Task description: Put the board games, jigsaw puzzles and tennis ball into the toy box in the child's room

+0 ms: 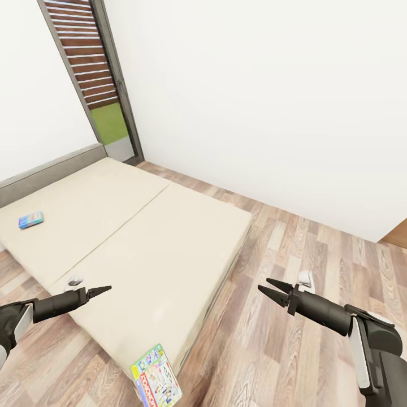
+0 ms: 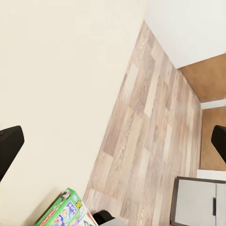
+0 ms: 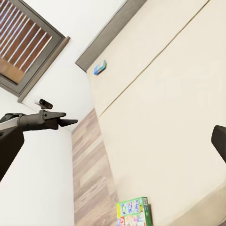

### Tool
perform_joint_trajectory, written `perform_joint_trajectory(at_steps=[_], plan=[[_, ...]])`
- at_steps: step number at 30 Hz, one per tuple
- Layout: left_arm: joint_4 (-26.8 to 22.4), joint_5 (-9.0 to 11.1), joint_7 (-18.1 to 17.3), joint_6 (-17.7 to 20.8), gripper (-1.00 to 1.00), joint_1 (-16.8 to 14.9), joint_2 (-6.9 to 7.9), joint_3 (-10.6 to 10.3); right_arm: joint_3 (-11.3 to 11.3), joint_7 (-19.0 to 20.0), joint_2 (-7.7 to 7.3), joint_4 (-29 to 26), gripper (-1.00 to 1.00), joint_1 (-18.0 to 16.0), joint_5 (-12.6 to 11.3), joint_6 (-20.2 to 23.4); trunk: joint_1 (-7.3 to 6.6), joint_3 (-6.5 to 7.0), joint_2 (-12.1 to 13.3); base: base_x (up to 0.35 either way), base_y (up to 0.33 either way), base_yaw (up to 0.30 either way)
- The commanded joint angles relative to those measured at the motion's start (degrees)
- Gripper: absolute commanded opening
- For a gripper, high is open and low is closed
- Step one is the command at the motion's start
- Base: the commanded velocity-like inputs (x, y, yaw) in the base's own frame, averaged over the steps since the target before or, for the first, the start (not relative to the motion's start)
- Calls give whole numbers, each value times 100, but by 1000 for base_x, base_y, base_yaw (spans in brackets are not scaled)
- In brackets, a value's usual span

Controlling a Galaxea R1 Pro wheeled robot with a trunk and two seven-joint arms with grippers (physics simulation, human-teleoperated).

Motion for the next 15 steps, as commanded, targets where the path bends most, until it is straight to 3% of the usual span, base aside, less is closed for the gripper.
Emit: perform_joint_trajectory(at_steps=[1,7,15], plan=[[2,0,-20,60,100,-5,-1,15,-3,8,-1,-1,100,-4,-22,56,3,-8,-9,9,-15,106],[1,0,-22,60,100,-5,-1,16,-3,8,-1,-1,100,-4,-22,56,3,-8,-9,4,-52,139],[1,0,-28,60,100,-5,-1,16,-3,8,-1,-1,100,-4,-22,56,3,-8,-9,1,-16,39]])
